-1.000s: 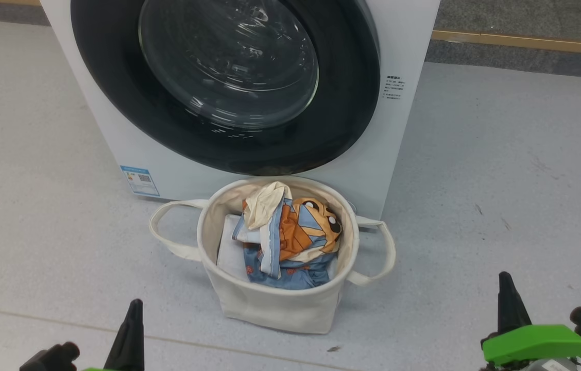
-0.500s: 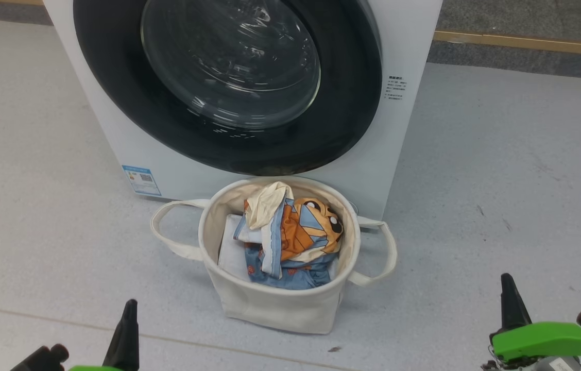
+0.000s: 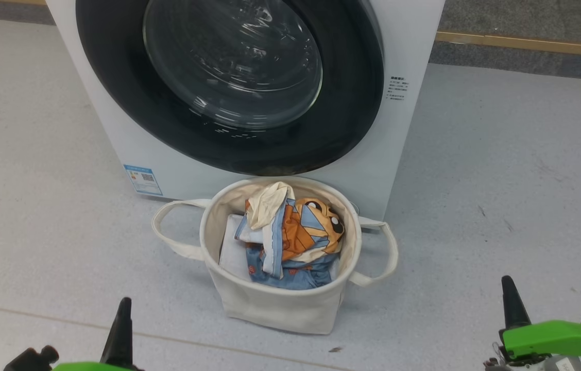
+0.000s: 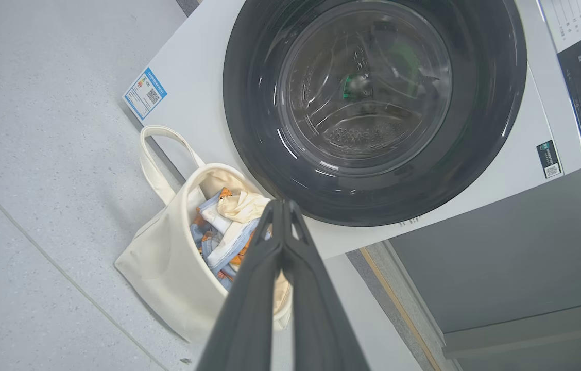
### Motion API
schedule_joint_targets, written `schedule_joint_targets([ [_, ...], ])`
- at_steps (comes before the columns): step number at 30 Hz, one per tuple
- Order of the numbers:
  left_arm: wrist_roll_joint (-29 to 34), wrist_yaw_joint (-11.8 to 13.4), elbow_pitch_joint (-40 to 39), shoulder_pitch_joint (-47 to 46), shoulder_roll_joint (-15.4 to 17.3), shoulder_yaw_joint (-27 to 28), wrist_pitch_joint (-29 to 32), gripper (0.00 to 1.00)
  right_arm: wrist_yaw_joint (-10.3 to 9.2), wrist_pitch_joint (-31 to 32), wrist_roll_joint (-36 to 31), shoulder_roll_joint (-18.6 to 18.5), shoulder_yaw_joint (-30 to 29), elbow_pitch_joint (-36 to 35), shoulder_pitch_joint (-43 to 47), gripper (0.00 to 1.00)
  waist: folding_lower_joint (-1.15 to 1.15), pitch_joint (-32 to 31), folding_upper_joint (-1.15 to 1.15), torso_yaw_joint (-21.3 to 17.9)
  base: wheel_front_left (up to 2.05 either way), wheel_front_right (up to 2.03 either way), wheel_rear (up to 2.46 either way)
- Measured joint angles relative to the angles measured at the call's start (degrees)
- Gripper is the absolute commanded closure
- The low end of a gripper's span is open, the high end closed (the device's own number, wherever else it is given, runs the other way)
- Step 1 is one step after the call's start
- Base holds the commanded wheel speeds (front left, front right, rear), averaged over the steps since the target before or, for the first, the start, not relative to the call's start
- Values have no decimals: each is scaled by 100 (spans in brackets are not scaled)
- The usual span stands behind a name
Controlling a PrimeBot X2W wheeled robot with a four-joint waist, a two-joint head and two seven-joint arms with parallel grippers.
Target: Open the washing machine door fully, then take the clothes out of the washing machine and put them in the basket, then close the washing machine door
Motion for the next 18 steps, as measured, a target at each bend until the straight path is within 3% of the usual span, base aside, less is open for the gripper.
schedule_joint_targets([
  [18, -1265, 0, 47, -105, -27, 127, 302, 100, 0, 318, 1114, -5, -137, 86, -82, 100, 0, -4, 0, 31, 0, 0, 0],
])
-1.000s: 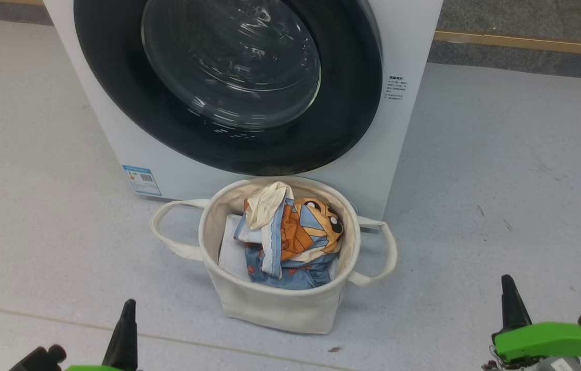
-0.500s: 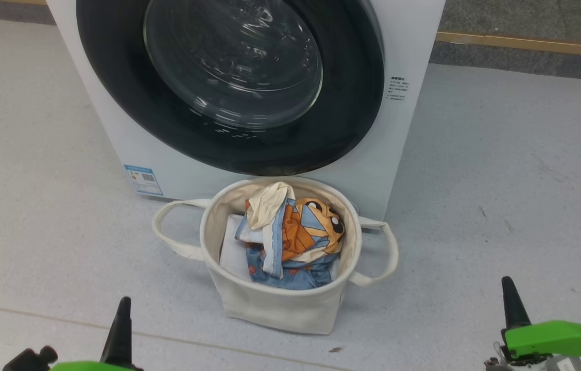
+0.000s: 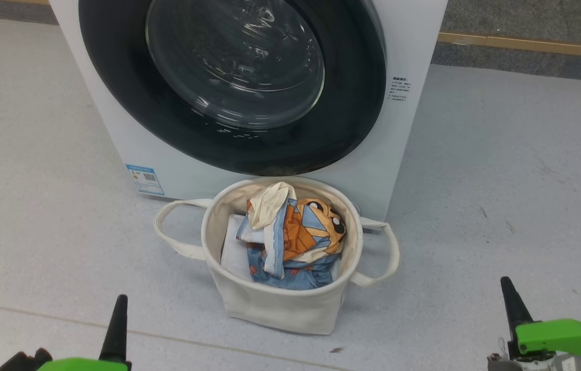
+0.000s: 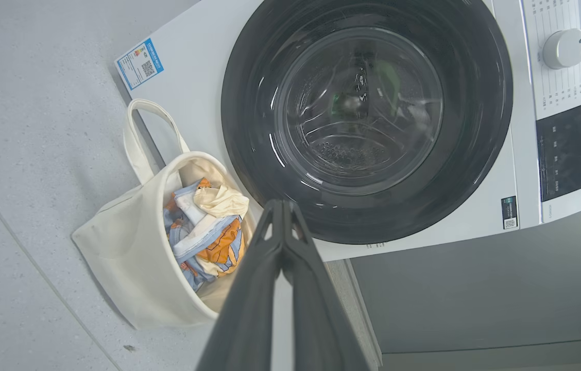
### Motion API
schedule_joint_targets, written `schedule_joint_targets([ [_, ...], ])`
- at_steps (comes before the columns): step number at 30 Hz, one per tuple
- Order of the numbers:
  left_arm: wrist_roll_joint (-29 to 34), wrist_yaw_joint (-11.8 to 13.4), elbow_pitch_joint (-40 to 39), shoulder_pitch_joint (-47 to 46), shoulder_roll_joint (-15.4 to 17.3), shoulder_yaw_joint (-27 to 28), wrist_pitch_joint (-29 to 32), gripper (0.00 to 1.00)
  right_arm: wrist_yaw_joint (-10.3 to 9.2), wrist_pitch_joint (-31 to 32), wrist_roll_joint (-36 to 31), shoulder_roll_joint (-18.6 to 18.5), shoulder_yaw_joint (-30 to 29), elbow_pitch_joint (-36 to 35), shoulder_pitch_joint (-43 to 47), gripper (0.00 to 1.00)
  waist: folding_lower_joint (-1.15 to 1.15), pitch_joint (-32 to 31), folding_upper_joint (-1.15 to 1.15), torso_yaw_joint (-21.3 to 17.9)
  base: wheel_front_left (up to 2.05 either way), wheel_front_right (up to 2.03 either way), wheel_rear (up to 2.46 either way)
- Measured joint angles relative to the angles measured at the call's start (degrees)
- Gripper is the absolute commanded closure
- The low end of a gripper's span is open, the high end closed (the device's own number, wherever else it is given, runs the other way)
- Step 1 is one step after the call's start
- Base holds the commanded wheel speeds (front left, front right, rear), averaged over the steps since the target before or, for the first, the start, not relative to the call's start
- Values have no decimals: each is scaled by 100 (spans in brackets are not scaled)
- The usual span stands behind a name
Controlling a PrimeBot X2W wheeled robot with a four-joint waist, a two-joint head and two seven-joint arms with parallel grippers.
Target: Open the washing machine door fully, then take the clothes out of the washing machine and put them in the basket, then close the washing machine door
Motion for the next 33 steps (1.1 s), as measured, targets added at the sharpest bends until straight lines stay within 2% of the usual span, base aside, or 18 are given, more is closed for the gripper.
schedule_joint_targets([
  [33, -2237, -1, 55, -176, -56, 235, 503, 100, 0, 547, 1938, -2, -254, 125, -120, 100, 0, -7, 0, 54, 0, 0, 0],
])
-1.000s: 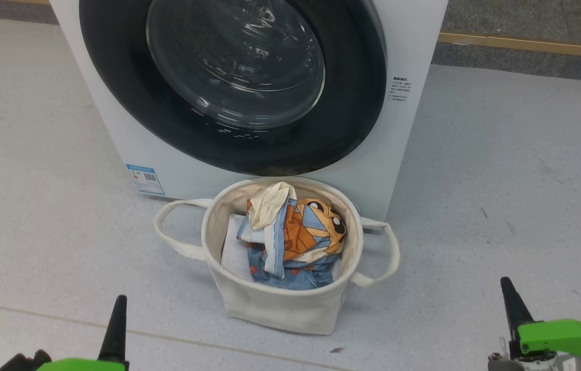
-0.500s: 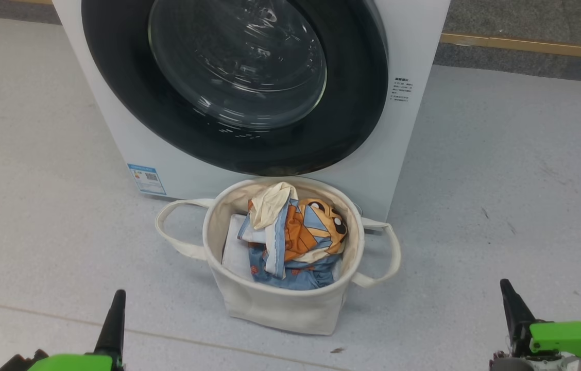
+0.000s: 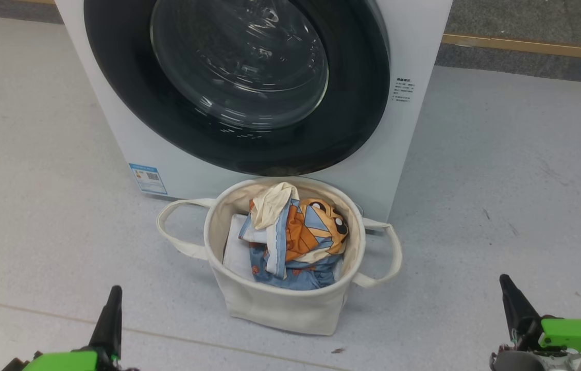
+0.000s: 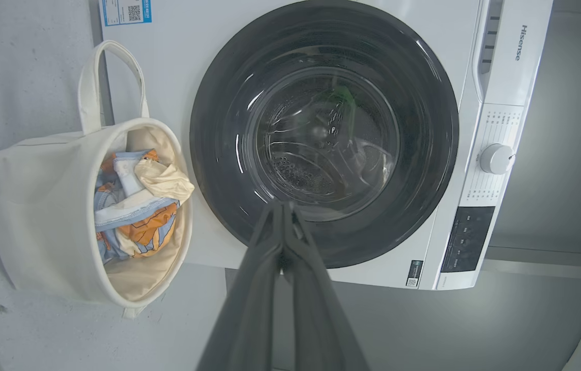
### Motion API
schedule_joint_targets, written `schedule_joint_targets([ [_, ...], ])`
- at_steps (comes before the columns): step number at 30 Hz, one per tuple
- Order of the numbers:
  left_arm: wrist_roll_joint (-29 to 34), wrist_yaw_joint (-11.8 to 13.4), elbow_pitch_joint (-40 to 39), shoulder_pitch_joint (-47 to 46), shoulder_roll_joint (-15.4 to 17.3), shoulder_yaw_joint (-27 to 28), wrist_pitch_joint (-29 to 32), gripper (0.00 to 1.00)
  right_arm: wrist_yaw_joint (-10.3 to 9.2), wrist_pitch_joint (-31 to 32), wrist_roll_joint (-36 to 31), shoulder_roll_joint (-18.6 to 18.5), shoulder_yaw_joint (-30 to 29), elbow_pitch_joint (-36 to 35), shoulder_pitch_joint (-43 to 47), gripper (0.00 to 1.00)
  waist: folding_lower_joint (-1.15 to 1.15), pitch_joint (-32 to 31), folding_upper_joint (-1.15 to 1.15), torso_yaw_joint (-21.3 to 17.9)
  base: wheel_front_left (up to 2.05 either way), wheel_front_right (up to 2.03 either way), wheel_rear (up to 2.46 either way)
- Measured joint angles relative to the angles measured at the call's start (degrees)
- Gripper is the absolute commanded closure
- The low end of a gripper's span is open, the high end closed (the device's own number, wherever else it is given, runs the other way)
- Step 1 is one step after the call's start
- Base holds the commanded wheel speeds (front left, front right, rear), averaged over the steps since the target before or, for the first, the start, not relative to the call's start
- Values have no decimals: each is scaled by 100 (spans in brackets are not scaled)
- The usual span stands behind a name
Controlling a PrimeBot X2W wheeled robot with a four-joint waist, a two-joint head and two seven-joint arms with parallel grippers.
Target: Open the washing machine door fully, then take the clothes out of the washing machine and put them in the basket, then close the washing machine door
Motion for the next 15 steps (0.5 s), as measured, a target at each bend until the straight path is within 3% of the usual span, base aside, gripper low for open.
schedule_joint_targets([
  [15, -43, 0, 3, -51, -5, 7, 0, 100, 0, 9, 34, 1, -43, 13, -1, 100, 0, 0, 0, 0, 0, 0, 0],
])
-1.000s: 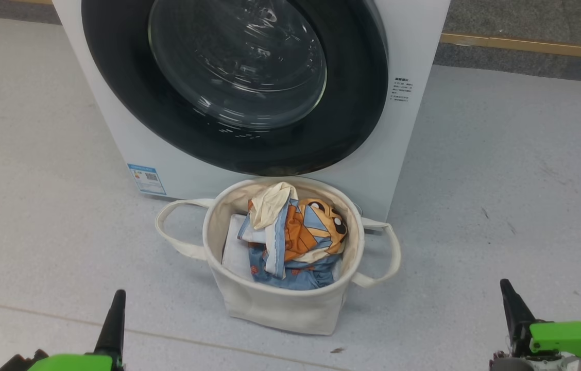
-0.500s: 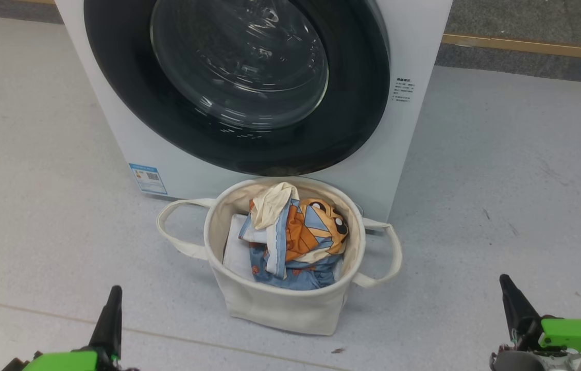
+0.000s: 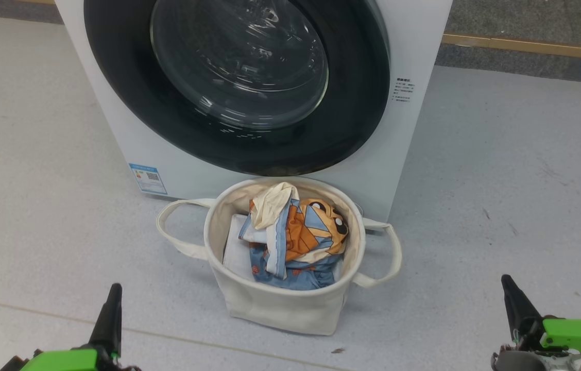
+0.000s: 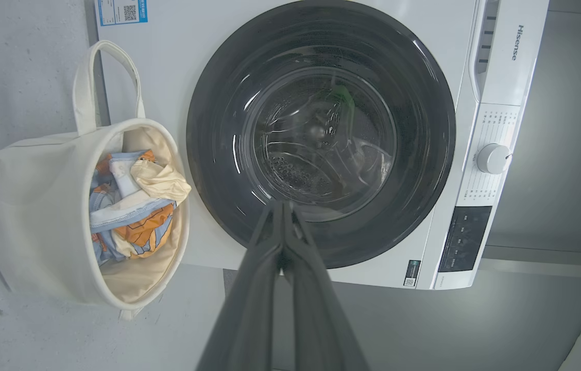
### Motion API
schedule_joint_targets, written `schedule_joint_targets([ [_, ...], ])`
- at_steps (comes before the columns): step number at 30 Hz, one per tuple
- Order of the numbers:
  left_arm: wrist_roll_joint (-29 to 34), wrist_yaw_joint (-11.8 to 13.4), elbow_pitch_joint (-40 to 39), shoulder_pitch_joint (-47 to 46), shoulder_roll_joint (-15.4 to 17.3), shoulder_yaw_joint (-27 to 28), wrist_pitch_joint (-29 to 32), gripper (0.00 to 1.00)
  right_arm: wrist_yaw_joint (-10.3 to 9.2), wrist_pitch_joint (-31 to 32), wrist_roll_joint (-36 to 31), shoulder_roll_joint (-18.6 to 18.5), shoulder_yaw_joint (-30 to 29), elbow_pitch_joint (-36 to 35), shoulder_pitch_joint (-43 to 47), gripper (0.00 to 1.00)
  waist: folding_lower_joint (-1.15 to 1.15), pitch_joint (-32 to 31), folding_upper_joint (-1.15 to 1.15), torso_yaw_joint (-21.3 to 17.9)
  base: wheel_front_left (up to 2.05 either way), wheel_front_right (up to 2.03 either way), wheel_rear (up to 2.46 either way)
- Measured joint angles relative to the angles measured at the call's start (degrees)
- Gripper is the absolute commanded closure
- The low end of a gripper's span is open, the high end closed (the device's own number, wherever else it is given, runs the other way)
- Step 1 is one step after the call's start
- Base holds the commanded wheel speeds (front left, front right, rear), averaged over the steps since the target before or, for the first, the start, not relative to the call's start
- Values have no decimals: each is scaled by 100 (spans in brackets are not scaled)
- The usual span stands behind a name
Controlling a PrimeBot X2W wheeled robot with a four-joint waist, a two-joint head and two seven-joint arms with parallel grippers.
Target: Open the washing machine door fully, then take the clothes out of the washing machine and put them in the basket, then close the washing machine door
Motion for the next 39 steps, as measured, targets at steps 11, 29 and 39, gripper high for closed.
schedule_joint_targets([
  [11, 0, 0, 0, 0, -1, 1, 1, 100, 0, 32, -1, 1, -20, 1, 0, 100, 0, 0, 0, 0, 0, 0, 0],
  [29, 0, 0, 0, 0, -2, 3, 1, 100, -1, 49, -3, 4, -43, 2, -1, 100, 0, 0, 0, 0, 0, 0, 0],
  [39, 0, 0, 0, 0, -2, 3, 1, 100, 0, 51, -3, 8, -52, 3, -1, 100, 0, 0, 0, 0, 0, 0, 0],
])
